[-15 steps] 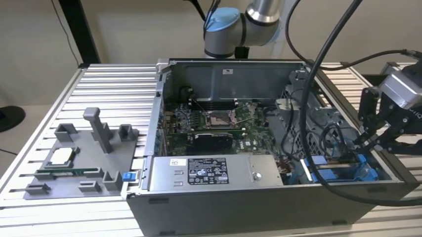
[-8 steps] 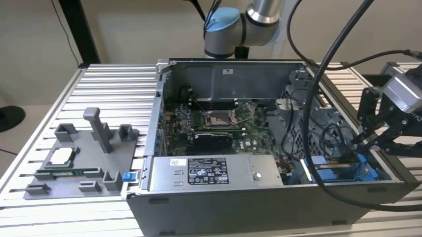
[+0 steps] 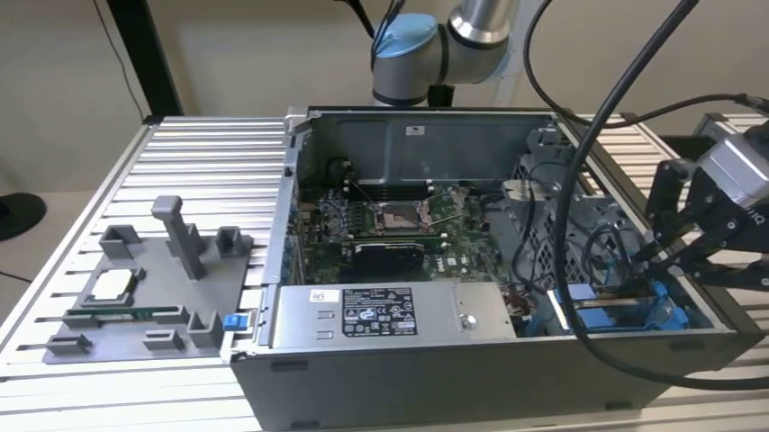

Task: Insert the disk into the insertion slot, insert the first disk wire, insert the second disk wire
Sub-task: 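Insert the second disk wire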

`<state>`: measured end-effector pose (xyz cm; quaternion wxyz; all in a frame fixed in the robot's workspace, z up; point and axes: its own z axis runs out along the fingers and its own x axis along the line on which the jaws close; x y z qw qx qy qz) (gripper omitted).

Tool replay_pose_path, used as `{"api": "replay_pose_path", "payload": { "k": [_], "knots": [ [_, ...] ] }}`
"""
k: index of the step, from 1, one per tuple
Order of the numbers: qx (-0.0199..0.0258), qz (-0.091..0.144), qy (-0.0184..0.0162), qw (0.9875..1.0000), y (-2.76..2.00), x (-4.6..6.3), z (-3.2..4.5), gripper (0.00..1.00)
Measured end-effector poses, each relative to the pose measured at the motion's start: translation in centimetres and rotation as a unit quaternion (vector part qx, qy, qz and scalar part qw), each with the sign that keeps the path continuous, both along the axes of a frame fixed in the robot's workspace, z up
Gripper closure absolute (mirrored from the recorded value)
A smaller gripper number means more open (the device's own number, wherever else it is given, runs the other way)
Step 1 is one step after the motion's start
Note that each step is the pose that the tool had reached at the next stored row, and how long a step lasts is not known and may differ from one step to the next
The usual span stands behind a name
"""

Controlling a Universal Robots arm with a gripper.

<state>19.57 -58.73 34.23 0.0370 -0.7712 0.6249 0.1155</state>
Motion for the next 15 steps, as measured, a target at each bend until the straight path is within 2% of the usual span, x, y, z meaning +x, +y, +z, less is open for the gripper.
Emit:
{"api": "replay_pose_path", "payload": {
  "k": [2, 3, 6, 10, 12, 15],
  "knots": [
    [0.0012, 0.000, 0.0054, 1.0000, -0.01, 0.0, 0.03, 0.00],
    [0.0028, 0.000, 0.0068, 1.0000, -0.01, 0.0, 0.12, 0.00],
    [0.0059, 0.000, 0.0081, 0.9999, -0.01, 0.0, 0.73, 0.00],
    [0.0067, 0.000, 0.0086, 0.9999, -0.03, 0.0, 2.20, 0.00],
    [0.0105, 0.000, 0.0087, 0.9999, -0.07, 0.2, 2.32, 0.00],
    [0.0116, 0.001, 0.0087, 0.9999, -0.15, 1.1, 2.28, 0.00]
  ]
}}
